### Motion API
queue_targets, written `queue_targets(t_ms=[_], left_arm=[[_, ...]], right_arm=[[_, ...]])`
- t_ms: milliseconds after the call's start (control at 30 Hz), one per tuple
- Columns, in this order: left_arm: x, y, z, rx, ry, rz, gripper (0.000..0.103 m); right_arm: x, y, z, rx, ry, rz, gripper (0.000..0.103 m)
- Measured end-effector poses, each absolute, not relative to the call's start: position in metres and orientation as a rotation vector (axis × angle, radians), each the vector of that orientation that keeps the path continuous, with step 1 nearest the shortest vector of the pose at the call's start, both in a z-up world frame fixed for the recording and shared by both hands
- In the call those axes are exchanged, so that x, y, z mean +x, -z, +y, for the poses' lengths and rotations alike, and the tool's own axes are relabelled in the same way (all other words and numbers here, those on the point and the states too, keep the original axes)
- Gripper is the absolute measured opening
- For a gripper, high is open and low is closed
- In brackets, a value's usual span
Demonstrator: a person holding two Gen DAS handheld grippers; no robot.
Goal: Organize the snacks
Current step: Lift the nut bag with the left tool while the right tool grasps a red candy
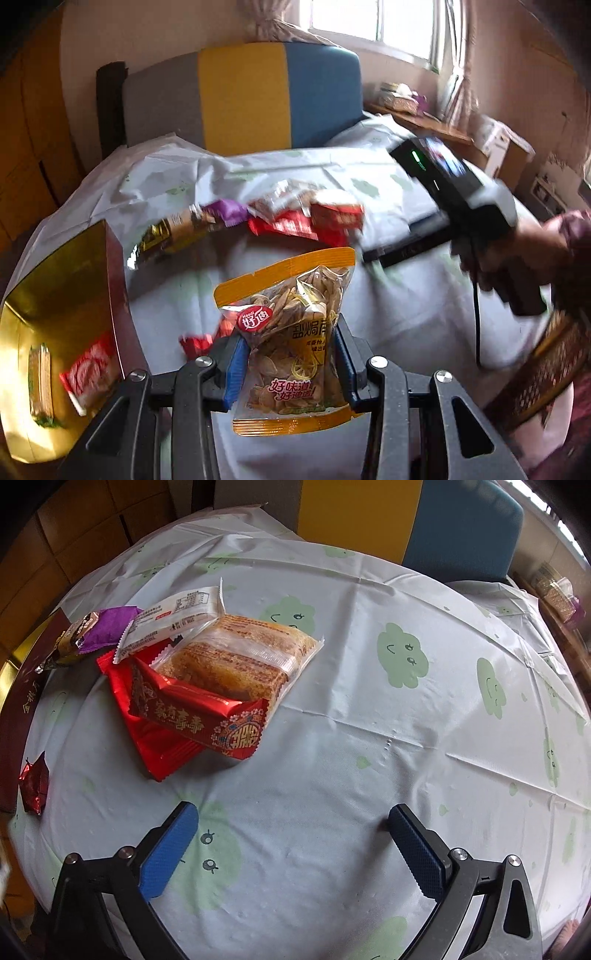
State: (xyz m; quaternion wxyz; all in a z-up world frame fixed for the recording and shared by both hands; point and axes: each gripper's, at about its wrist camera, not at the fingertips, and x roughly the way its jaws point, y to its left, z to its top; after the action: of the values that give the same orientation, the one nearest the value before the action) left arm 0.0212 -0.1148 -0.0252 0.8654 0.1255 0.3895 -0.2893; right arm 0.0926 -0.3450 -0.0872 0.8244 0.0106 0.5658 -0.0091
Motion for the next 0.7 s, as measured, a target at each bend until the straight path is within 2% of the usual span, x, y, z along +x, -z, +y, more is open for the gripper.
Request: queue_targets(t_ms=[267, 333, 400, 500, 700], left_arm=[[-0.004, 0.052, -0.095, 0.296, 0.617, 0.87, 0.042], [-0.004, 0.058, -0.089, 0.29, 0.6, 0.888, 0.042], [-0.001, 0.062, -0.083, 0.264, 0.582, 0.904, 0.042], [0.004, 0.067, -0.074, 0.231, 0.576, 0.936, 0.042], [0.008, 0.075, -0.066, 0.182, 0.605, 0.958, 0.042]], right_arm=[[0.087, 0.084, -0.341, 0.009, 0.028, 1.188, 0.102], [0.083, 0.078, -0.335, -0.028, 0.026, 1.175, 0.096], [0.076, 0.068, -0.325, -0.115, 0.038, 1.143, 0.081], [0.063, 0.046, -0.296, -0.203, -0.081, 1.078, 0.07], [0.061, 0.015, -0.207, -0.378, -0.439, 1.053, 0.069]])
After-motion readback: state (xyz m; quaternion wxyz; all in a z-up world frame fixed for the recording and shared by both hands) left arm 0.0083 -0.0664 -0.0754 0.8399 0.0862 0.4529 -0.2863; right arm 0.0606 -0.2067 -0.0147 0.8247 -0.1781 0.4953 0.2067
